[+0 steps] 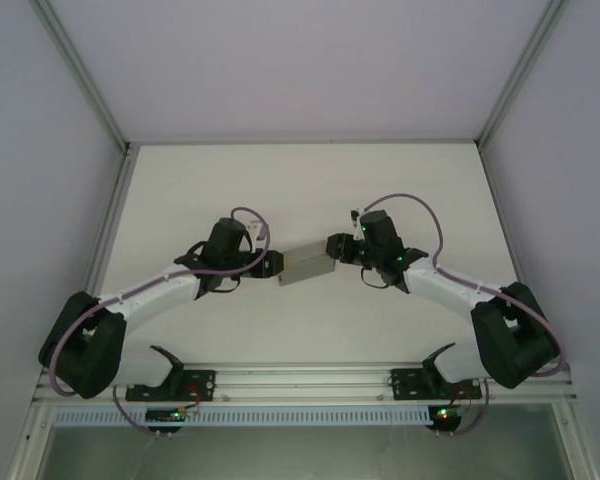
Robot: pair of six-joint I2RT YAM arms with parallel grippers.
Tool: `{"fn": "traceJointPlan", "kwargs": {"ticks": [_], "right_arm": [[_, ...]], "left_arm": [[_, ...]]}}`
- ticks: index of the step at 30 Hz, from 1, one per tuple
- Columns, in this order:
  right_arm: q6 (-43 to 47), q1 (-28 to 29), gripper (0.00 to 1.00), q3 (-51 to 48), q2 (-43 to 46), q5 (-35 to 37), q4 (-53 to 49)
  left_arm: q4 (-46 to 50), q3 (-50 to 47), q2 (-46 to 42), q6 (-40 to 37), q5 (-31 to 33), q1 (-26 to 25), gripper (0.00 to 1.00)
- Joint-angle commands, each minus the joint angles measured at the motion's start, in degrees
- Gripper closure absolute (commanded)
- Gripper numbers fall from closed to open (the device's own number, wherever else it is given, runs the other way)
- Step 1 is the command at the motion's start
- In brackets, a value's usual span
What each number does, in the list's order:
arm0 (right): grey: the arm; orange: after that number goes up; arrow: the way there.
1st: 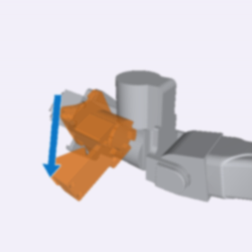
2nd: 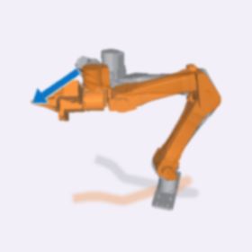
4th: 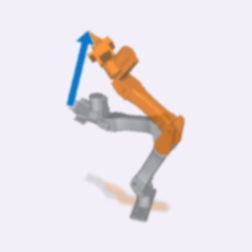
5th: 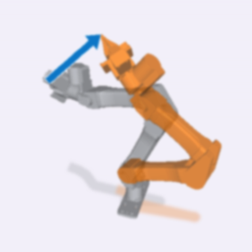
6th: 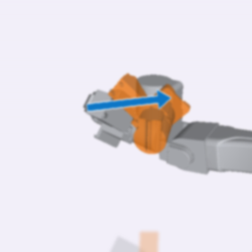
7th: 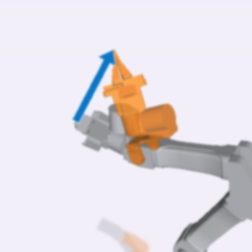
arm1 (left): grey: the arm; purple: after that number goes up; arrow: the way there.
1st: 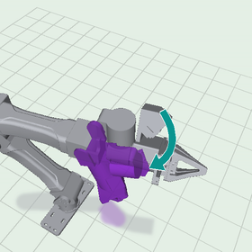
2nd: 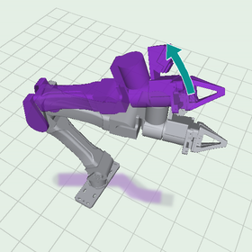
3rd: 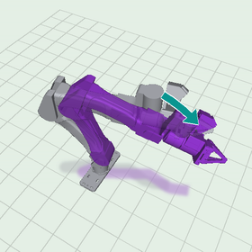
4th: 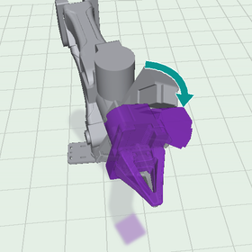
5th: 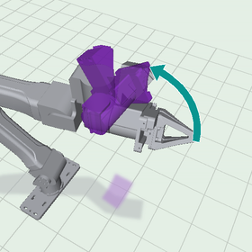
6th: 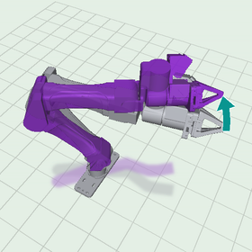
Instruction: Assemble paper box
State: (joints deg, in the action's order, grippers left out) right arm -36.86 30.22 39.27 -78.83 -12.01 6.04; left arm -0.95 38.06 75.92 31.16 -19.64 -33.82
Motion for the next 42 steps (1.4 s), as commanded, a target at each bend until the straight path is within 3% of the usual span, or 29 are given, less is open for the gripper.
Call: {"fn": "traceJointPlan", "kwargs": {"ticks": [1,5,11,15,21,27,32,35,37,39,42], "right_arm": [[0.5,-1.8,0.67,-5.8,-4.5,1.4,-11.6],[1.1,-3.0,0.76,-8.5,-6.4,-2.4,-7.8],[5.0,-2.6,0.92,-14.8,-7.0,-2.5,3.8],[6.4,-3.5,1.0,-19.4,-8.2,-4.0,9.7],[6.3,-6.0,1.0,-21.6,-10.8,-10.9,16.7],[5.2,-6.2,1.0,-22.3,-14.1,-12.3,22.9],[4.0,-6.2,1.0,-20.3,-11.5,-11.7,21.0],[6.6,-6.0,1.0,-17.2,-6.9,-8.3,14.4],[8.3,-5.6,0.98,-14.5,-4.1,-7.5,9.2],[8.9,-5.3,0.89,-11.3,-2.1,-7.4,4.0],[10.4,-4.9,0.82,-7.0,-0.7,-8.1,-1.5]], "left_arm": [[3.2,-4.9,2.6,1.8,1.7,1.1,0.63],[0.1,-7.9,2.9,4.1,0.5,1.3,0.75],[-3.0,-11.4,3.1,6.2,1.2,1.4,0.93],[-3.4,-11.9,4.2,6.0,1.8,1.4,1.0],[-4.3,-11.9,5.3,5.4,1.6,1.4,1.0],[-1.8,-10.1,3.4,2.3,2.4,1.4,1.0],[0.6,-7.0,2.0,0.7,2.6,1.3,1.0],[0.8,-4.8,1.5,0.2,2.5,1.3,1.0],[1.2,-3.1,1.0,-0.2,2.2,1.3,0.93],[2.6,-0.9,0.7,-1.3,2.3,1.3,0.89],[3.7,1.7,-0.3,-2.9,2.3,1.2,0.73]]}}
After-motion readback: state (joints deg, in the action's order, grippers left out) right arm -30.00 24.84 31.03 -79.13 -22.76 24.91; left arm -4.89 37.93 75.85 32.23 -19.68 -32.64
